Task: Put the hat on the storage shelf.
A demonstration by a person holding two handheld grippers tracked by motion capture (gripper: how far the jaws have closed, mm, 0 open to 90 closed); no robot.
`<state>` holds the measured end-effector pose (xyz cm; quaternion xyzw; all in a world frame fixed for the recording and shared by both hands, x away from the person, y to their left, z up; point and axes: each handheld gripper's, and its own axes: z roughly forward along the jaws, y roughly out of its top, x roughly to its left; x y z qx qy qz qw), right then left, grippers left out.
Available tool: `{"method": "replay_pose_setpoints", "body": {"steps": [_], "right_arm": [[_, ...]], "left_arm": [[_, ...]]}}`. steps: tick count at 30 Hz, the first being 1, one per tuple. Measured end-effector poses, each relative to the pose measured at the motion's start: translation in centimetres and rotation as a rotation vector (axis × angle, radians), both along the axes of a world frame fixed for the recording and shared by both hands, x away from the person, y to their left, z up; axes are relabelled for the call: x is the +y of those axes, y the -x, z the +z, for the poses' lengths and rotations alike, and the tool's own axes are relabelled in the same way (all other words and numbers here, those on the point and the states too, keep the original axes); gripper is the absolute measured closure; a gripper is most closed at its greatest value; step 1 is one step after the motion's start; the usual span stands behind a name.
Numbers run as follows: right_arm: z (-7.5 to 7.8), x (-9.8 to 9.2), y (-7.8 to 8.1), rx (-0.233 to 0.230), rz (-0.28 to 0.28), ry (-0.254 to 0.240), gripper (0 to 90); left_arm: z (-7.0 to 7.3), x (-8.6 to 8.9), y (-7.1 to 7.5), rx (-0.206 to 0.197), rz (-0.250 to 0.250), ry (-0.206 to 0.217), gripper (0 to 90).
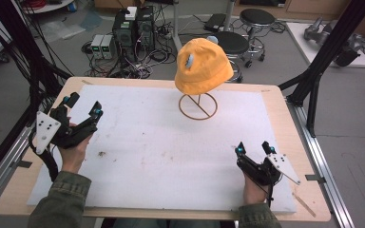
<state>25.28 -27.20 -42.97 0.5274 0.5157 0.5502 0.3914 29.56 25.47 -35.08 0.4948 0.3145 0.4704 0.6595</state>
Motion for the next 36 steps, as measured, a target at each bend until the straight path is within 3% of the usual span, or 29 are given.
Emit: {"method": "replay_pose_setpoints", "body": {"steps": [11, 23, 27, 30, 36], "right_arm": [[0.0, 0.1, 0.0, 0.007, 0.0, -0.008, 9.8], [-0.1, 0.1, 0.0, 0.007, 0.001, 0.0, 9.9], [-0.1, 0.1, 0.0, 0.009, 0.004, -0.001, 9.9], [-0.1, 0.0, 0.0, 0.011, 0.007, -0.001, 9.9], [-0.1, 0.1, 0.1, 0.012, 0.003, -0.009, 9.8]], "left_arm": [[-2.3, 1.5, 1.7, 0.027, 0.057, 0.011, 26.5], [-4.9, 3.1, 2.9, 0.082, 0.126, 0.019, 26.4], [-5.5, 3.6, 3.3, 0.124, 0.126, 0.051, 26.4], [-5.9, 3.7, 3.8, 0.124, 0.123, 0.055, 26.4], [-6.7, 3.6, 4.0, 0.162, 0.105, 0.059, 26.4]]}}
